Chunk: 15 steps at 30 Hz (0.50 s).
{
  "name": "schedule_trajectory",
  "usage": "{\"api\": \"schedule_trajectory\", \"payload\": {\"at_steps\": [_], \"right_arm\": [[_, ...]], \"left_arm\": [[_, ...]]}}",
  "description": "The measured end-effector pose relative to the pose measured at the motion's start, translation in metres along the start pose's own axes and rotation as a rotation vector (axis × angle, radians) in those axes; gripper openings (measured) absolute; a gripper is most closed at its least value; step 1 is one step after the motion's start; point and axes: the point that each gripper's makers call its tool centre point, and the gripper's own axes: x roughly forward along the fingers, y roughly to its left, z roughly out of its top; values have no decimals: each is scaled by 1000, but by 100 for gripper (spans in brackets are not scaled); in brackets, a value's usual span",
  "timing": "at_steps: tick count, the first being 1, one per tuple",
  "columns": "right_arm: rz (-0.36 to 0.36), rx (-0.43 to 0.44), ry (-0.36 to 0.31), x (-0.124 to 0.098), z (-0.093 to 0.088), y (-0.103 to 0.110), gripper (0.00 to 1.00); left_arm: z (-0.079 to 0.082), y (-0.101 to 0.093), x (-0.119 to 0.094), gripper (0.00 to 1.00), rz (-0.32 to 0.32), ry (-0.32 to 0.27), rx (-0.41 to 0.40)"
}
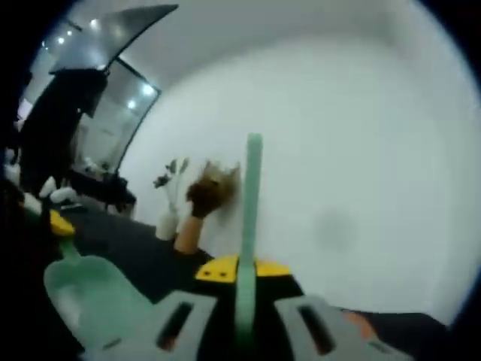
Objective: Pick up the broom and sweep the trash on the tabletop into the dustpan.
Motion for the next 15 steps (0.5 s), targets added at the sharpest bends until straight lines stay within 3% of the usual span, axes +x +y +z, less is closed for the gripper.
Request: {"api": "schedule_trajectory", "payload": {"at_steps": [5, 9, 15], "right_arm": [[-14, -3, 43, 4, -35, -7, 5], [-7, -1, 56, 7, -45, -7, 5], [39, -62, 96, 9, -61, 16, 5]], "left_arm": [[-25, -6, 23, 10, 6, 27, 35], [-37, 3, 31, 10, 28, 34, 48], [-42, 17, 29, 10, 27, 27, 38]]}}
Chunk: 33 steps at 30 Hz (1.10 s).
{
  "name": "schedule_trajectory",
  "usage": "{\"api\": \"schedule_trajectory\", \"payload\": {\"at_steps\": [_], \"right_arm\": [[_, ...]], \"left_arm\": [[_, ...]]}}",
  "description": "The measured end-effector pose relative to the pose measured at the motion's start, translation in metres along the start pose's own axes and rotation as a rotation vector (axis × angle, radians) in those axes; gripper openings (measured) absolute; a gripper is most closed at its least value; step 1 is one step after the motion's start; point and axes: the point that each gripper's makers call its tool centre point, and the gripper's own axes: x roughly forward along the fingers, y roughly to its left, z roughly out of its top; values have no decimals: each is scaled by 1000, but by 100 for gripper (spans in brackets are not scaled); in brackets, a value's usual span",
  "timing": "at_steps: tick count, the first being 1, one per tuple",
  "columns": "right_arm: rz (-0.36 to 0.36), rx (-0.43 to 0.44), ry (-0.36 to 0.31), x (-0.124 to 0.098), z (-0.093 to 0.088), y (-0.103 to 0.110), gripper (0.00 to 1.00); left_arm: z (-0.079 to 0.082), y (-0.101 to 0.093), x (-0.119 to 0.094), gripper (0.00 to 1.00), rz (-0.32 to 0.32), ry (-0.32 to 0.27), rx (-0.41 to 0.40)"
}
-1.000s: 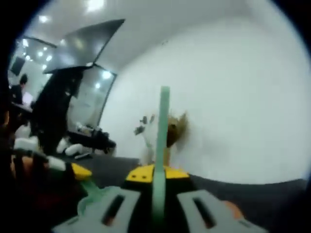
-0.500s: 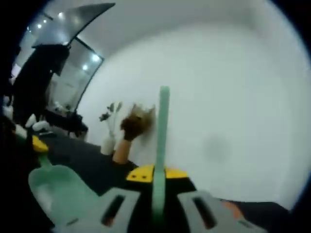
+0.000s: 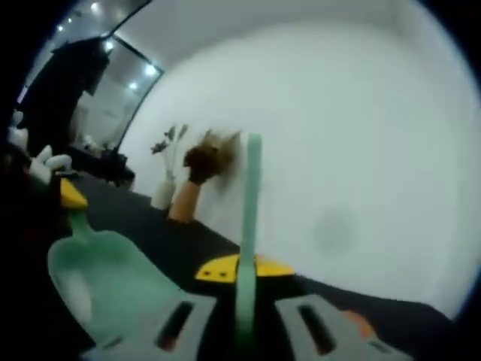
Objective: Pick up the broom and sweep the trash on the tabletop into the dustpan.
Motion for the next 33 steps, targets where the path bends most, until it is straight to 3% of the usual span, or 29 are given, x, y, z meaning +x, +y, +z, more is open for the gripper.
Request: {"api": "schedule_trajectory", "payload": {"at_steps": [3, 7, 9, 12, 14, 16, 19, 22, 24, 30, 32, 33], "right_arm": [[52, 1, -5, -2, 5, 20, 5], [110, 14, -108, -13, 39, 42, 5], [104, 10, -116, -14, 44, 44, 5], [76, -37, -91, -11, 37, 40, 5], [36, -54, -24, -8, 22, 35, 5], [64, -43, 18, -6, 14, 41, 5], [127, 15, 7, -12, 19, 59, 5], [204, 143, -127, -23, 56, 72, 5], [185, 187, -163, -26, 69, 64, 5], [110, 180, -81, -22, 44, 37, 5], [77, 160, -7, -19, 29, 31, 5], [80, 156, -23, -18, 29, 33, 5]], "left_arm": [[-1, -8, -2, 10, -26, -10, 50], [-2, -7, -2, 10, -36, -2, 38], [-2, -8, -2, 10, -39, 0, 35], [-2, -9, -2, 10, -43, -2, 38], [-2, -9, -3, 10, -44, 0, 38], [-2, -9, -2, 10, -46, 0, 37], [-2, -9, -2, 10, -46, 0, 35], [-2, -9, -2, 10, -47, 1, 33], [-2, -9, -2, 10, -49, 2, 31], [-2, -9, -2, 10, -52, 3, 29], [-2, -9, -2, 10, -53, 3, 29], [-2, -9, -2, 10, -52, 3, 29]]}}
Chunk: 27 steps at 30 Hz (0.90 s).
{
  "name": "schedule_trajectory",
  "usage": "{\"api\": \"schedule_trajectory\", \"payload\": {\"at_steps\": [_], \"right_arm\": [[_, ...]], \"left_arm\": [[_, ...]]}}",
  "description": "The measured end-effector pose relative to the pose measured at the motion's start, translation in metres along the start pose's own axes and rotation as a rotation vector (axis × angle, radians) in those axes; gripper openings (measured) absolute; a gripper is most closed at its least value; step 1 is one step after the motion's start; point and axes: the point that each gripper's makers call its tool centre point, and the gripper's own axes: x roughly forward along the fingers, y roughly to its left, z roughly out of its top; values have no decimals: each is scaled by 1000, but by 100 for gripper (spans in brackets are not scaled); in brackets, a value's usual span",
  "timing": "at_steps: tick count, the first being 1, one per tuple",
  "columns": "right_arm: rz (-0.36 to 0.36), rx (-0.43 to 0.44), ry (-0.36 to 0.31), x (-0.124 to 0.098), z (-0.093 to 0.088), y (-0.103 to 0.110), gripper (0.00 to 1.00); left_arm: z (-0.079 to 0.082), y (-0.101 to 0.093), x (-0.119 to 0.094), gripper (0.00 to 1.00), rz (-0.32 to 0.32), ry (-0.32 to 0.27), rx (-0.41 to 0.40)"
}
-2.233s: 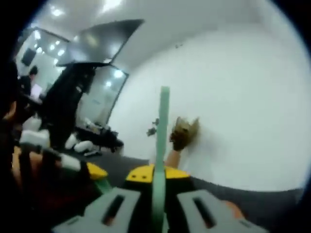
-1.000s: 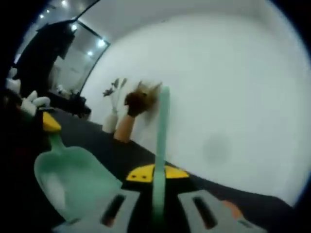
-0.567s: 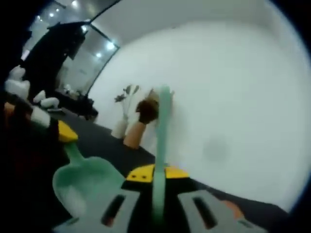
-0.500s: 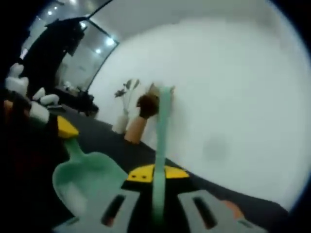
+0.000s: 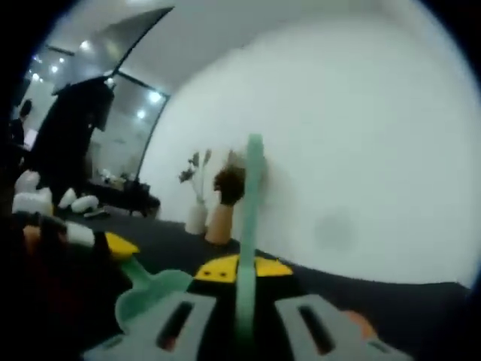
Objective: Pick up the broom and sweep the trash on the tabletop into the dustpan.
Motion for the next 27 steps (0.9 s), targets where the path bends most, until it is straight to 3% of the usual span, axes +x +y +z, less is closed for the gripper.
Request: {"api": "schedule_trajectory", "payload": {"at_steps": [2, 7, 12, 14, 17, 23, 27], "right_arm": [[6, -48, 22, 0, -6, 7, 5], [44, -144, -22, 6, 3, 49, 5], [127, -139, -77, 6, 15, 92, 5], [165, -81, -123, 0, 25, 101, 5], [146, -50, -166, -5, 39, 93, 5], [71, -18, -156, -2, 43, 57, 5], [42, -78, -155, -1, 42, 39, 5]], "left_arm": [[0, 0, 0, 10, 1, 0, -1], [0, 1, -1, 10, 6, -9, -7], [2, 3, -2, 10, 22, -28, -17], [3, 3, -3, 10, 24, -33, -21], [4, 3, -2, 10, 19, -30, -28], [4, 4, -2, 10, 18, -25, -39], [6, 7, -4, 10, 28, -33, -65]]}}
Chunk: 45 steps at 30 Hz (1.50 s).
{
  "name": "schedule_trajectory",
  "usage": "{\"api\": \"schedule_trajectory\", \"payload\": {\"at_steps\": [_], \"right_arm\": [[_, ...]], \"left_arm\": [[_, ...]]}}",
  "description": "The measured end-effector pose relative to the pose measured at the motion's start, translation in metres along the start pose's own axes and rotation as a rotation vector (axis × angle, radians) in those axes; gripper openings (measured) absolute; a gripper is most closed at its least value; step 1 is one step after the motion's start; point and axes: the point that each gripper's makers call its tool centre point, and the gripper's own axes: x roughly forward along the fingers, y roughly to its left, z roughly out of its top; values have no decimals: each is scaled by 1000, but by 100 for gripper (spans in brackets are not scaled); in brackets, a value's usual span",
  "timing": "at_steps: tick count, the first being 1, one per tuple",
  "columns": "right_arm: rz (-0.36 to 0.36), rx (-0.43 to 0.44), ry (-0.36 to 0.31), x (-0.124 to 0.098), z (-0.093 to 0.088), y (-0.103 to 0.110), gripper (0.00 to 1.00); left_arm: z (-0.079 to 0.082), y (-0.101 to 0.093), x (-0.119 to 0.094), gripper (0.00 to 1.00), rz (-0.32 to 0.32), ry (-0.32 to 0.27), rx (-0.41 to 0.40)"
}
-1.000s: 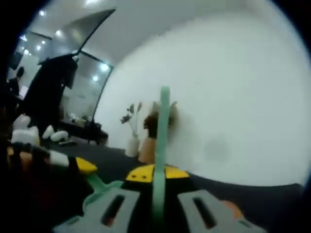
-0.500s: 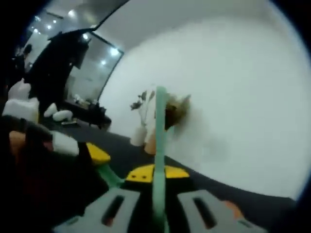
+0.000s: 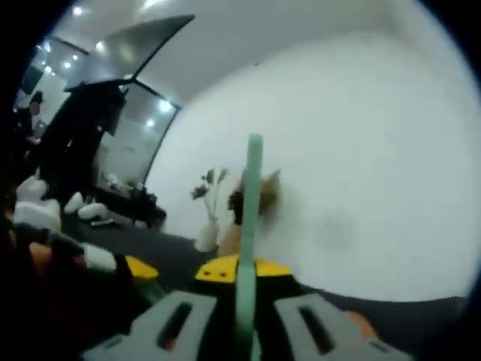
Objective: Pick up the broom and sweep the trash on the tabletop into the dustpan.
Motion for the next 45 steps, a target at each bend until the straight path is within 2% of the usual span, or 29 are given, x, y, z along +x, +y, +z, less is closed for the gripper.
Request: {"api": "schedule_trajectory", "payload": {"at_steps": [4, 8, 9, 11, 12, 14, 17, 18, 20, 21, 24, 25, 27, 29, 31, 32, 34, 36, 38, 39, 41, 45], "right_arm": [[-9, -14, 12, 1, -6, -6, 5], [-25, -28, 18, -1, -9, -12, 5], [-24, -24, 17, -1, -8, -12, 5], [-24, -23, 14, -2, -7, -12, 5], [-24, -25, 12, -2, -6, -13, 5], [-23, -22, 10, -3, -5, -13, 5], [-23, -19, 7, -5, -3, -15, 5], [-26, -19, 3, -5, -2, -17, 5], [-33, -11, -2, -4, 1, -21, 5], [-36, -7, -4, -5, 1, -22, 5], [-36, -8, -9, -7, 3, -23, 5], [-35, -12, -10, -8, 4, -23, 5], [-35, -19, -15, -9, 6, -24, 5], [-35, -16, -17, -10, 7, -24, 5], [-34, -15, -17, -11, 8, -24, 5], [-34, -17, -18, -11, 8, -24, 5], [-31, -22, -16, -11, 8, -24, 5], [-32, -26, -16, -10, 8, -24, 5], [-32, -25, -16, -10, 8, -24, 5], [-32, -25, -15, -9, 8, -24, 5], [-34, -28, -15, -10, 8, -24, 5], [-37, -26, -17, -11, 10, -25, 5]], "left_arm": [[5, 2, -5, 10, 25, -39, -9], [15, 6, -16, 10, 43, -129, -48], [13, 4, -15, 10, 33, -120, -40], [4, 5, -13, 10, 44, -57, -12], [7, 4, -11, 10, 38, -64, -29], [1, 6, -11, 10, 42, 3, -35], [-14, 6, -7, 11, 34, 149, 23], [-12, 7, -6, 12, 46, 156, 39], [-32, 6, -10, 17, 20, 337, 114], [-33, 8, -10, 18, 41, 376, 76], [-25, 5, -6, 29, 29, 441, 24], [-23, 5, -5, 31, 16, 467, 40], [-20, 12, -7, 31, 42, 546, 45], [-4, 18, 0, 32, 45, 545, 49], [14, 25, 4, 31, 50, 520, 142], [14, 26, 2, 31, 46, 541, 146], [14, 30, -2, 31, 45, 629, 82], [14, 29, -4, 31, 10, 699, -5], [14, 25, -4, 32, -20, 771, -53], [13, 20, -4, 32, -61, 810, -43], [8, 19, -7, 31, -72, 900, -29], [1, 21, -7, 30, -102, 1043, 9]]}}
